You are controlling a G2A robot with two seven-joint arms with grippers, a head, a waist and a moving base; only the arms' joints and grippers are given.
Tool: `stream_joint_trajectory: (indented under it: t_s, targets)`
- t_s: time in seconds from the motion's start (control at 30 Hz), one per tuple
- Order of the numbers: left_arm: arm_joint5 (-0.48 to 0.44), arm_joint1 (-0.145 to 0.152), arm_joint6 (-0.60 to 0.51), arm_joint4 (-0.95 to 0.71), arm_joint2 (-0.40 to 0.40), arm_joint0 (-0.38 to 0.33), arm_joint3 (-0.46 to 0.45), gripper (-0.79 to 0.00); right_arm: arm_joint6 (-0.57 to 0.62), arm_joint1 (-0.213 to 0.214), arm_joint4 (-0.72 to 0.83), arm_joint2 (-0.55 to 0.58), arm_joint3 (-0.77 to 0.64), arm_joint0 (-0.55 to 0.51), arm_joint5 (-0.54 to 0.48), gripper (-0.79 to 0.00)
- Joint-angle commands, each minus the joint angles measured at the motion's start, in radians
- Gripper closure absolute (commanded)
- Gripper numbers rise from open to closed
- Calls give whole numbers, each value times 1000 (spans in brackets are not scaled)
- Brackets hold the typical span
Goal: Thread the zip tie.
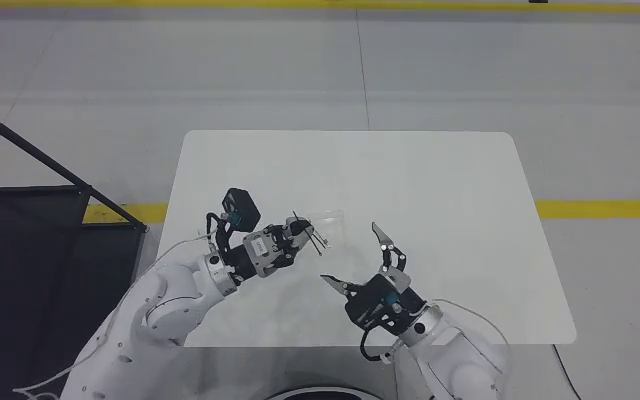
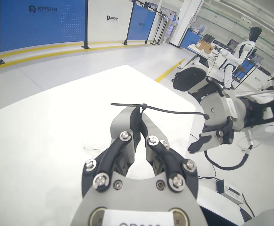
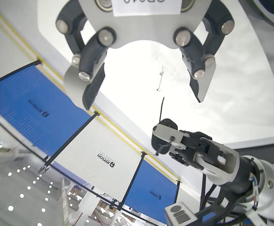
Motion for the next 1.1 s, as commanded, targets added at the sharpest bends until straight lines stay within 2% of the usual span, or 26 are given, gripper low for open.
stream_joint_trajectory:
  t_s: [0.0,0.23,0.4,0.47,0.53,0.6,0.67,0.73,0.87,1.07]
  targets:
    - [-15,0,-19,-50,-6,-6,11,0,-1,0,-54,-5,-1,-1,4,-785]
    - [-31,-2,-66,-102,-3,-25,26,0,1,0,-52,-10,10,3,-5,-785]
    - [-38,-4,-72,-100,2,-26,24,0,79,-2,161,-5,93,74,-152,-776]
    - [-38,-5,-74,-101,3,-26,24,0,145,-4,258,4,128,104,-181,-696]
    - [-37,-5,-78,-100,4,-27,23,0,217,-5,361,12,156,140,-206,-570]
    - [-37,-6,-82,-98,7,-28,21,0,260,-6,436,10,175,169,-228,-496]
    - [-36,-7,-85,-94,10,-29,20,0,291,-6,489,14,190,190,-236,-471]
    - [-33,-8,-88,-91,15,-31,21,0,315,-6,528,11,200,205,-246,-480]
    - [-30,-11,-93,-84,23,-38,24,0,335,-5,558,9,209,222,-236,-459]
    - [-34,-13,-96,-80,27,-43,27,0,333,-1,589,8,216,229,-241,-289]
